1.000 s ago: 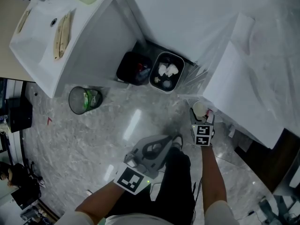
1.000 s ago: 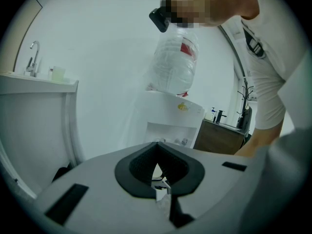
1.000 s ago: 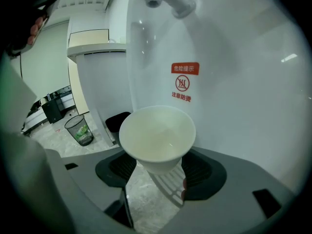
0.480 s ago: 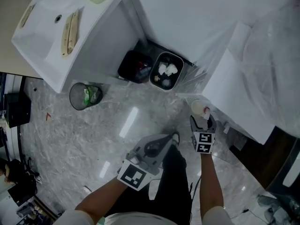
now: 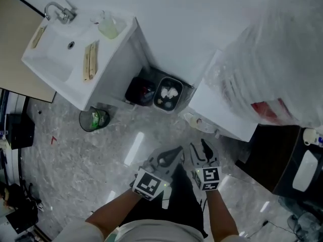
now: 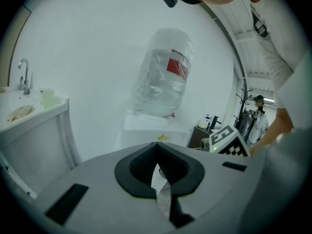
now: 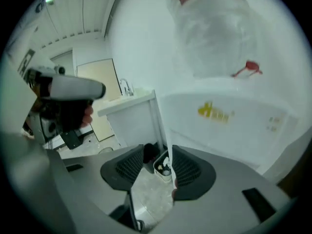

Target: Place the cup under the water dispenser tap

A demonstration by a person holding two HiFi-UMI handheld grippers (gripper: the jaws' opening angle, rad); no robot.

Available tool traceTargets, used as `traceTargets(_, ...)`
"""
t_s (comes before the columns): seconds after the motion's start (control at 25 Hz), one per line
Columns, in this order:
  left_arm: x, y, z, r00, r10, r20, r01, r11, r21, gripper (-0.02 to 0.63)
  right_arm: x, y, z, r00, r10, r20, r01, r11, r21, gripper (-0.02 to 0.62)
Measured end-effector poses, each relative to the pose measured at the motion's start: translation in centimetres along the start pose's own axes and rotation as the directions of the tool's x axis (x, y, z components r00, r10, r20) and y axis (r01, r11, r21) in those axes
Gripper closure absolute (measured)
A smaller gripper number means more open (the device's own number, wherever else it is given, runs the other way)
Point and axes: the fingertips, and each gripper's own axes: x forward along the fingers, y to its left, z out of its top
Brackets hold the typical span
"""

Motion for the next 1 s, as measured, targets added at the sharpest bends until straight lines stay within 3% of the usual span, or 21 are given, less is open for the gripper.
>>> traceTargets(0.2,-1.8,-2.7,6.5,1.0,-0.02,0.023,0.019,0.999,0.038,0.603,-6.9,1.6,10.4,0.995,-0.022,0.096,0.023,1.0,-0.005,0.474)
traceTargets(0.36,-4.2,-5.2,10.2,1.0,-0.004,0.024,0.004,1.0,0.015,0.603,-12.6,3.4,15.4,0.991,-0.027,0.133,0.027,1.0,0.001,0.526)
traceTargets(0.56,-5.4,-7.2,13.7,0.999,0.019,0.049,-0.019,1.0,-0.004,0.603,-17.1,4.7,18.1,0.985,-0.028,0.172,0.027,1.0,0.01,0.578)
traceTargets(1.0,-6.1,-10.3,17.8,0.994,0.018,0.11,-0.025,0.998,0.065,0.603,-21.0,5.2,22.1,0.974,-0.005,0.224,0.015,0.999,-0.046,0.58)
